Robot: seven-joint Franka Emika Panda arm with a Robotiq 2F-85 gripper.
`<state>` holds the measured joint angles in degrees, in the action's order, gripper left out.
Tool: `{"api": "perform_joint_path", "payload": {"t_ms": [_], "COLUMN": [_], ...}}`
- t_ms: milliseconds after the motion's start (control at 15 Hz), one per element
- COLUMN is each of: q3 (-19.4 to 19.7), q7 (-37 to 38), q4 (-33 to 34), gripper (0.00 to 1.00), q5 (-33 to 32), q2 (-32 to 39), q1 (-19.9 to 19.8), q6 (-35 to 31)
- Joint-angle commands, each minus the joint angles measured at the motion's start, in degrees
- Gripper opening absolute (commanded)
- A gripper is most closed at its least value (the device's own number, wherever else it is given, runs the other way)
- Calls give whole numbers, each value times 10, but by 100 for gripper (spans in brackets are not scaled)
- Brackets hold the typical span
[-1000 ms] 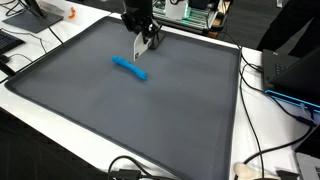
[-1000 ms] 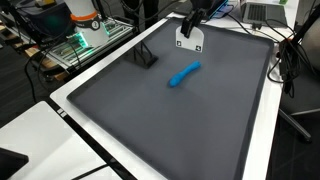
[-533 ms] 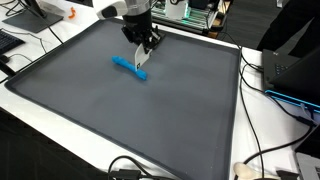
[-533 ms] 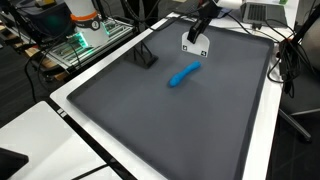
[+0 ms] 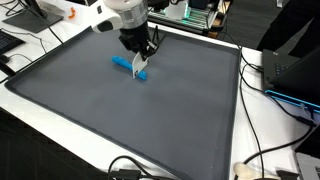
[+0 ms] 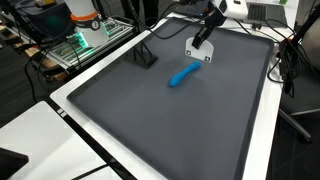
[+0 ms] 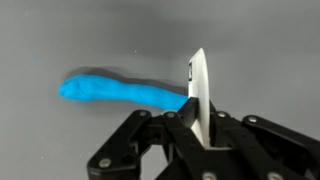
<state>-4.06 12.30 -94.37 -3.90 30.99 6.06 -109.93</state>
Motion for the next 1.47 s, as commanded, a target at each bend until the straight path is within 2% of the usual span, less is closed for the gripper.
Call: {"api": "perform_joint_path", "payload": {"t_ms": [0, 1400], "q3": [14, 29], "q7": [2, 5], "q4": [36, 84], "gripper": [2, 2], "q5": [-1, -15], "q2": [28, 82], "q1": [11, 26], "q6": [23, 40]}}
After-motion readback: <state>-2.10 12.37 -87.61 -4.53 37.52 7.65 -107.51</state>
